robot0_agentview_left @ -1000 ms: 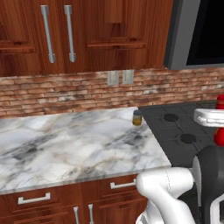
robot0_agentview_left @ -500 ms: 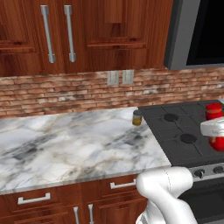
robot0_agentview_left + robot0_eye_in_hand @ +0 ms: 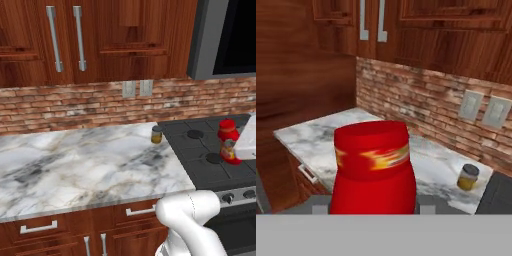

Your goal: Collect the turmeric, ketchup, and shaker from the cabinet and place them next to the stove.

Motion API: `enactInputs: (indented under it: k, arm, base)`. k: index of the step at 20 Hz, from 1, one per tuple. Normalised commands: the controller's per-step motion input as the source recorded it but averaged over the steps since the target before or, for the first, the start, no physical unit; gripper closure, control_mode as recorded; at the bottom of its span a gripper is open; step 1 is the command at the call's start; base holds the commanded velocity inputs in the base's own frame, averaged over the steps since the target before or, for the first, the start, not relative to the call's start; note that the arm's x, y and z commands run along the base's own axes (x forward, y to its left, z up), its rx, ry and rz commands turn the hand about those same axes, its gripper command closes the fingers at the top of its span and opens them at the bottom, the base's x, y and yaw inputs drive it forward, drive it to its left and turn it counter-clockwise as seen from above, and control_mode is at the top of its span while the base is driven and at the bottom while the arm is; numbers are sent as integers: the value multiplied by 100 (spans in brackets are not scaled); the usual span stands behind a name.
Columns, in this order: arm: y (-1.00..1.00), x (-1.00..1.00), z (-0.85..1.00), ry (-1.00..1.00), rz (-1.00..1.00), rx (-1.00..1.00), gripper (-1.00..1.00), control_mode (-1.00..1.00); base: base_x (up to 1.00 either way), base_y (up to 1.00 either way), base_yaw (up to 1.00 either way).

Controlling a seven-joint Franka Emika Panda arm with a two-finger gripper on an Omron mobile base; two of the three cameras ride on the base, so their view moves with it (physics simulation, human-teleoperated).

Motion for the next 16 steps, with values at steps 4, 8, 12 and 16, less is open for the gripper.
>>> enactInputs:
  k: [4,8,12,16]
  arm:
    - [0,34,-46,0,53,2,100,-100]
    - [0,49,-26,0,53,10,100,-100]
    - [-1,55,-10,1,50,12,100,-100]
    - [-1,43,-12,1,34,8,100,-100]
  base:
    - [0,0,0]
    - [0,0,0]
    - [0,0,0]
    - [0,0,0]
